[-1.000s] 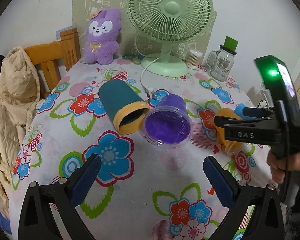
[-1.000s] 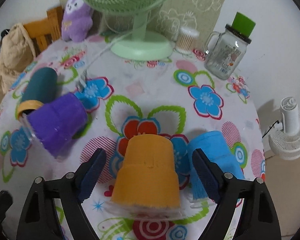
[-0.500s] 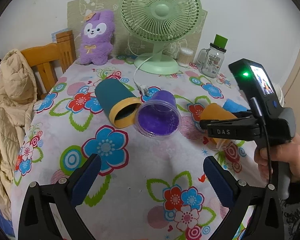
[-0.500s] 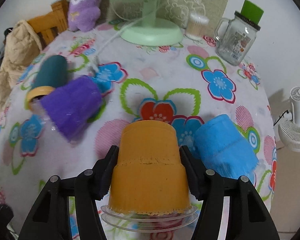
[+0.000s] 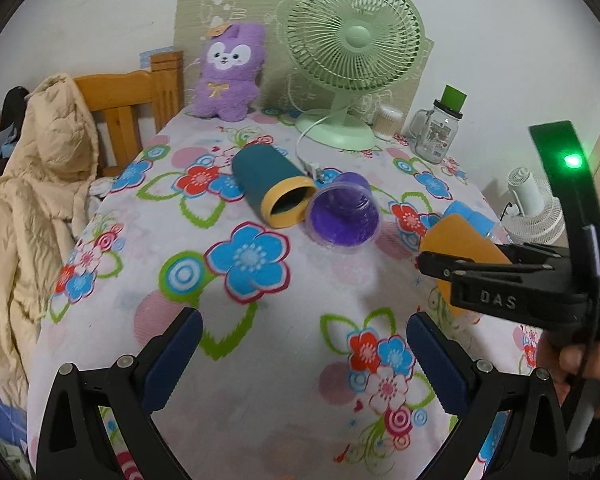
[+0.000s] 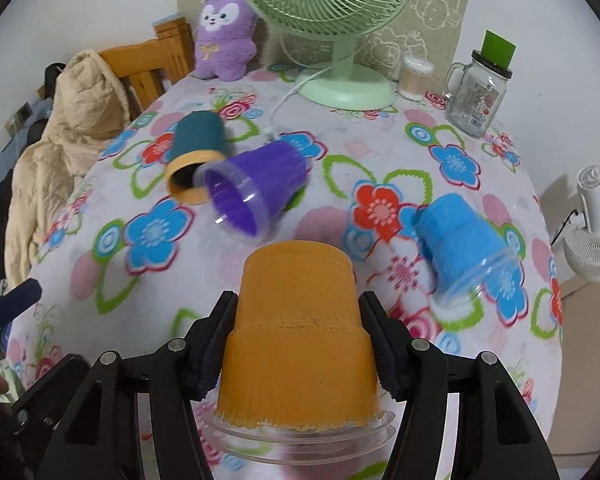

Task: Flip cup upside down
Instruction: 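Lift the orange cup off the table with the right gripper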

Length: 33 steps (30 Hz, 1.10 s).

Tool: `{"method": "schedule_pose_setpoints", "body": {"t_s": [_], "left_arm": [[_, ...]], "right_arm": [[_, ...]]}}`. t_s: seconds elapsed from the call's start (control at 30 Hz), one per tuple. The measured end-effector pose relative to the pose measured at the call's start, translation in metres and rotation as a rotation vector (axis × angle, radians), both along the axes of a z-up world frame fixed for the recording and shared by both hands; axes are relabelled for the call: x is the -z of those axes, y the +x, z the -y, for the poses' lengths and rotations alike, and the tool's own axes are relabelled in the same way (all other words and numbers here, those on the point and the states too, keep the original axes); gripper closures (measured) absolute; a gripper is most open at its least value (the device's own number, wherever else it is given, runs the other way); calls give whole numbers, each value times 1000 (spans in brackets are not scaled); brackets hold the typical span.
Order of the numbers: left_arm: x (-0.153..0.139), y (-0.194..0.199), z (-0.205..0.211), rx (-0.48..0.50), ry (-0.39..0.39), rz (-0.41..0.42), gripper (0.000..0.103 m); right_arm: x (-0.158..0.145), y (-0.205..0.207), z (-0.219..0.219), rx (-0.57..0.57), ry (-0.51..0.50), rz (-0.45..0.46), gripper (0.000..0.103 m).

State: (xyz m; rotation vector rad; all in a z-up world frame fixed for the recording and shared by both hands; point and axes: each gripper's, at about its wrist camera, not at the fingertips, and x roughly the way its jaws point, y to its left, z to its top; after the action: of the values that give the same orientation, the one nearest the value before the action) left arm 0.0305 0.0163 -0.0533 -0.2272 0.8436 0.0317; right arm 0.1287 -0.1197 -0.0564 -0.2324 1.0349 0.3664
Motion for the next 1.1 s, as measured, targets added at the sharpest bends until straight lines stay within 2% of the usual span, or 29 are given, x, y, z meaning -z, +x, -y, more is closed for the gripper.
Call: {"method": "schedule_pose_setpoints", "body": {"t_s": [0.27, 0.6, 0.67, 0.77, 1.1], "left_arm": [[4, -32, -8, -26, 6, -6, 0], [22, -57, -23, -84, -15, -59, 0], [22, -59, -23, -88, -14, -59, 0], [22, -61, -22, -86, -11, -59, 0], [19, -60, -14, -74, 1, -57, 0]], "right_arm": [[7, -36, -3, 37, 40, -14, 39], [37, -61, -4, 85, 97, -106, 38], [39, -62, -3, 87, 100, -110, 37], [43, -62, -5, 79, 60, -121, 28], [27, -69, 5, 85, 67, -75, 25]]}}
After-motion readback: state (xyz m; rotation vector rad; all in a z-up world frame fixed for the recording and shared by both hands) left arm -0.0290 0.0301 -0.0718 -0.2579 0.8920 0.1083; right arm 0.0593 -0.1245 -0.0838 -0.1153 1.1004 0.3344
